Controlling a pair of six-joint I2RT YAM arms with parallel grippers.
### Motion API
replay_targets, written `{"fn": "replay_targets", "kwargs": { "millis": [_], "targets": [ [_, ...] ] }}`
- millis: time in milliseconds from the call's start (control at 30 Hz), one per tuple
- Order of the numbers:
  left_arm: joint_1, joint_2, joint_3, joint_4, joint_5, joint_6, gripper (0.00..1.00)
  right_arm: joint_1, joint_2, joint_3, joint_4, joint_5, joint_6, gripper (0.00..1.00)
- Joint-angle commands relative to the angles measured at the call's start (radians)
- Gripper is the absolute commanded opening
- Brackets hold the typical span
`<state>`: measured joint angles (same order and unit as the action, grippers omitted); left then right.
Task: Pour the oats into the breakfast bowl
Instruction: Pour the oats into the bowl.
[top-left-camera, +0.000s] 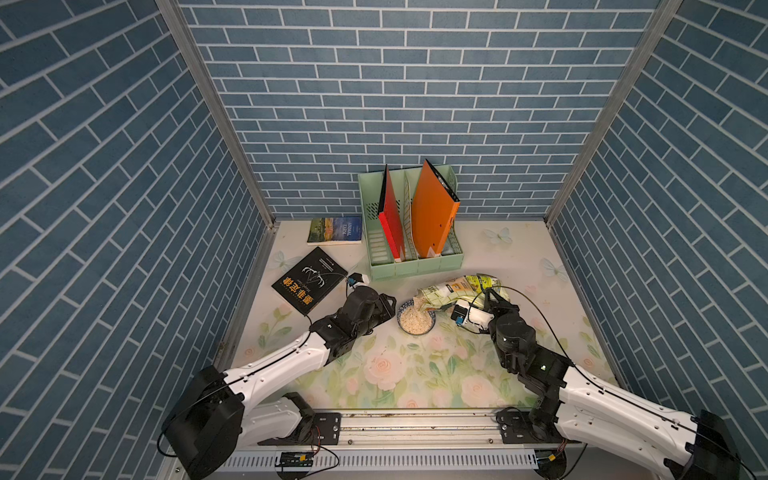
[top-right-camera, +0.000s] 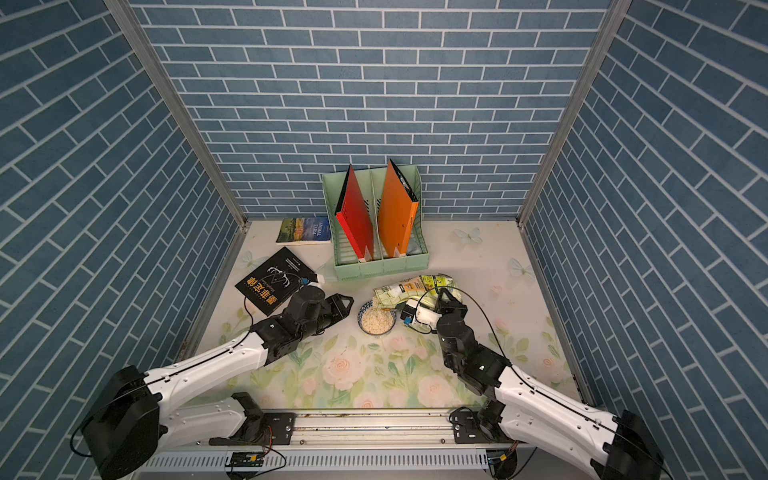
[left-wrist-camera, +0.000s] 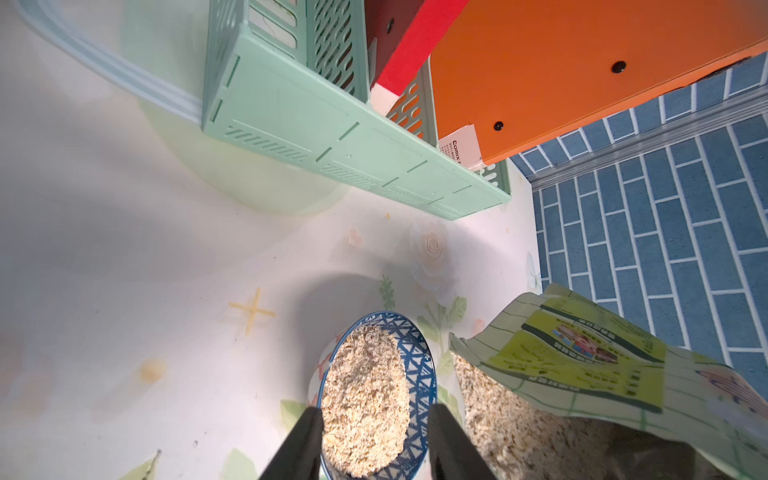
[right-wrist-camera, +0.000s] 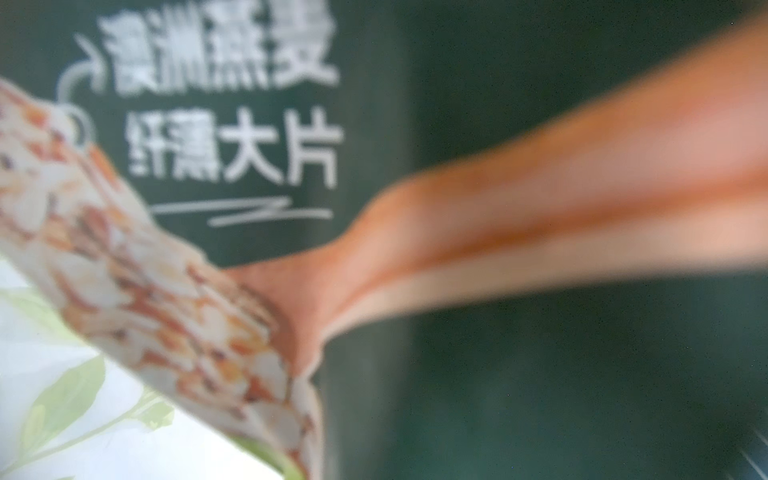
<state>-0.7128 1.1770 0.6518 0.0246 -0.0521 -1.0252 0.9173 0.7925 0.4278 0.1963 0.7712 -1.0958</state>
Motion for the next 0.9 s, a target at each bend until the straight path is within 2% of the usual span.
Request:
{"fn": "replay_targets", "kwargs": {
  "millis": [0,200,500,733,867],
  "targets": [
    [0.01,-0.023,0.048,-0.08,-0.07,0.064,0.47,-0.015,-0.041,0.016,0.114,-0.008,0.135,0.0],
    [0.017,-0.053,0.046,-0.086,-0.087,0.08,0.48,-0.071,-0.08,0.016,0.112,-0.083,0.236,0.0],
    [0.041,-0.067,0.047,-0.069,-0.059,0.086,0.48,-0.121,-0.116,0.023,0.128,-0.151,0.497,0.0],
    [0.044,-0.059,0.046,-0.037,-0.01,0.086,0.45,-0.21,-0.18,0.012,0.175,-0.251,0.881,0.0],
    [0.045,-0.033,0.044,0.001,0.04,0.08,0.42,-0.243,-0.215,-0.039,0.228,-0.284,1.154,0.0]
  ]
}}
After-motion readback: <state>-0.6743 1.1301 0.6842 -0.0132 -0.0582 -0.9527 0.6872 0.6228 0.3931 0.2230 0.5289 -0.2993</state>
